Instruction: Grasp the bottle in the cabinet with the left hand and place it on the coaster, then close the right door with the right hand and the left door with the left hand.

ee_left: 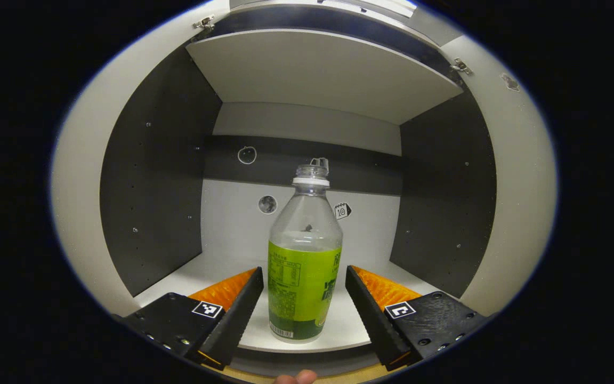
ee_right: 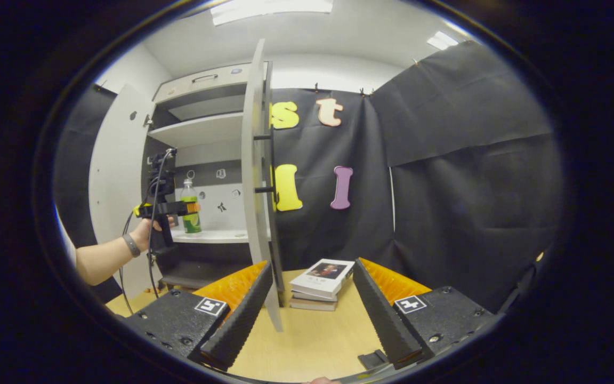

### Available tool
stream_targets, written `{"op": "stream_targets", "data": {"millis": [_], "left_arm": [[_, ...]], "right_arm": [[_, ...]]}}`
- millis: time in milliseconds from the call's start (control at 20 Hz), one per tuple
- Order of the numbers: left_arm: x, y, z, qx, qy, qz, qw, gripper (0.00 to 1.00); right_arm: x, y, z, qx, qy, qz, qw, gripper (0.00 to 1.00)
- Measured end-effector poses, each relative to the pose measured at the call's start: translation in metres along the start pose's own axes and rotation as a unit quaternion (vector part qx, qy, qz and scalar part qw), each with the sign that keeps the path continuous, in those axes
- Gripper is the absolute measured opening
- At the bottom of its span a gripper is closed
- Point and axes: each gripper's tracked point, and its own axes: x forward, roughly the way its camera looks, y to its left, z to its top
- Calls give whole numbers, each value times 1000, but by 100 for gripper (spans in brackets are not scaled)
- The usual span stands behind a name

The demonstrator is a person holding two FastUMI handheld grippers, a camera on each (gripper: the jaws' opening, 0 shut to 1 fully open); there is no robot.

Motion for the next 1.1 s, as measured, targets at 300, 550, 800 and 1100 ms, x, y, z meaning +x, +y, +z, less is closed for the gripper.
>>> {"op": "stream_targets", "data": {"millis": [300,550,800,1100], "left_arm": [[16,5,4,-9,-3,3,1000,94],[12,5,9,-21,-7,-7,1000,76],[-13,4,28,-28,-25,-16,999,74],[-68,-12,40,-13,-41,-51,998,74]], "right_arm": [[5,-9,-4,19,3,-9,1000,99],[7,-11,-4,15,-2,-6,1000,99],[9,-5,-2,9,-3,17,1000,99],[6,9,4,2,-4,60,998,99]]}}
